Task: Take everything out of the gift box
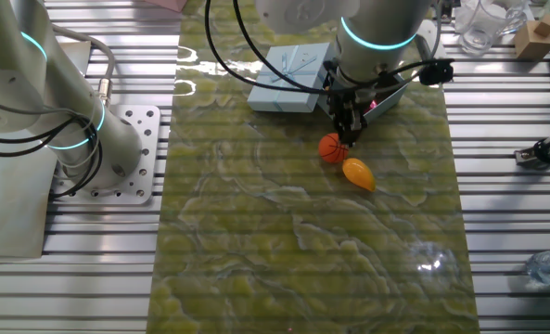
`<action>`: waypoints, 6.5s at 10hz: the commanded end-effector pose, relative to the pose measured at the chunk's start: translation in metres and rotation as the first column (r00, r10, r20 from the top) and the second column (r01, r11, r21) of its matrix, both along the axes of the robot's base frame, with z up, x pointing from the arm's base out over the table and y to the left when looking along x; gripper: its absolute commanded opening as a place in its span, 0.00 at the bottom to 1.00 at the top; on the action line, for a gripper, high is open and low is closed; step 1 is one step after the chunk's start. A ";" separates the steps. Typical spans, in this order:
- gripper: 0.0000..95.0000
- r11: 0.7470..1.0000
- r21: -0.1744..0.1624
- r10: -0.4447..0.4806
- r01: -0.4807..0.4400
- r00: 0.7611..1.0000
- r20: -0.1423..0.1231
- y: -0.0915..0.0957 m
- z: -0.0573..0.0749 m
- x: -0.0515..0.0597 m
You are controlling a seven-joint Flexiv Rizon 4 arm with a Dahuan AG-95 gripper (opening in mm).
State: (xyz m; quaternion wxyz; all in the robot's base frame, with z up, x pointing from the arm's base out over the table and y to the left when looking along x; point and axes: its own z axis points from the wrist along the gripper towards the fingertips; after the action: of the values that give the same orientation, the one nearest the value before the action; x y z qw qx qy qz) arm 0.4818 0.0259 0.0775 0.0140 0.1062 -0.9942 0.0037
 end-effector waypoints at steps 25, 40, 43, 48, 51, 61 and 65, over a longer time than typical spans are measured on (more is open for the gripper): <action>0.40 0.969 0.061 -0.245 0.241 0.968 0.058 0.104 -0.002 0.048; 0.20 0.961 0.076 -0.270 0.265 0.960 0.078 0.112 -0.038 0.040; 0.20 0.961 0.080 -0.271 0.265 0.958 0.090 0.112 -0.038 0.040; 0.20 0.964 0.096 -0.258 0.250 0.962 0.086 0.114 -0.040 0.040; 0.20 0.964 0.095 -0.256 0.247 0.963 0.088 0.115 -0.042 0.039; 0.00 0.964 0.081 -0.259 0.252 0.960 0.103 0.114 -0.042 0.039; 0.00 0.968 0.056 -0.250 0.245 0.962 0.107 0.109 -0.020 0.042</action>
State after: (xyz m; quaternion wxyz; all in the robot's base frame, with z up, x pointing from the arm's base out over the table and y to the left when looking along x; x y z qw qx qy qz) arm 0.5238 0.1361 0.0582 -0.0441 -0.0188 -0.9987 -0.0148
